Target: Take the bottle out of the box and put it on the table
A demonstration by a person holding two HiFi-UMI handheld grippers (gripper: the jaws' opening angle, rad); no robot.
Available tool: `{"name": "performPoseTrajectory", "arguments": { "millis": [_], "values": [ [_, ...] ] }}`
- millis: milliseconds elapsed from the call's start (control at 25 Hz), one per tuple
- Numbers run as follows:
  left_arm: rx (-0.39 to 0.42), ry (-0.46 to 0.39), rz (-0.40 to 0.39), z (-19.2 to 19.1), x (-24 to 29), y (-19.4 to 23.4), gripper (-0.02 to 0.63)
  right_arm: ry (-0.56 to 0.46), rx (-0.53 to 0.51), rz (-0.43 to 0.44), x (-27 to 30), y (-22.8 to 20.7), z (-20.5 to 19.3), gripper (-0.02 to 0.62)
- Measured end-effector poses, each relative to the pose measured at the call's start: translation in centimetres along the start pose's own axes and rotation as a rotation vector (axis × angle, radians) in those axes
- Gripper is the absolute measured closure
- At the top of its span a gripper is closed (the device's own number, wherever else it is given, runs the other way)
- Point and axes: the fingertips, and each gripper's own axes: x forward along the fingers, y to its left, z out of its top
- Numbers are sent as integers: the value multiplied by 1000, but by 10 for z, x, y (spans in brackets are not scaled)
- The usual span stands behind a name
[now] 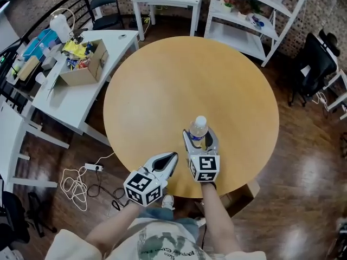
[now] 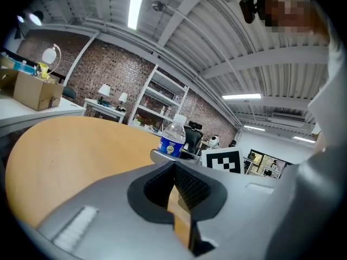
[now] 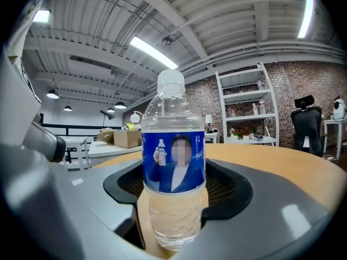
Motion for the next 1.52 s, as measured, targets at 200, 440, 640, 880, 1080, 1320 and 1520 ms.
{"name": "performPoseTrajectory", "arguments": {
  "millis": [200, 440, 640, 880, 1080, 1320, 1520],
  "values": [
    [3, -14, -30, 4, 2, -12, 609, 37, -18, -5, -6, 1, -4, 281],
    [-7, -38, -36, 8, -5, -14, 609, 93, -33, -4, -9, 4, -5, 220],
    [-21, -55, -47, 8, -9, -19, 609, 127, -35, -30, -32, 3, -8, 213],
    [-63, -49, -95, -3, -3, -36, 609, 147, -52, -94, -83, 2, -5, 279],
    [-63, -38, -176, -11, 11, -69, 609, 141, -37, -164, -141, -1, 7, 402],
    [-46, -37, -309, -10, 22, -121, 609, 110, -30, -235, -201, 2, 29, 484],
    [11, -35, -475, -11, 23, -185, 609, 108, 6, -358, -258, -14, 32, 581]
  ]
}}
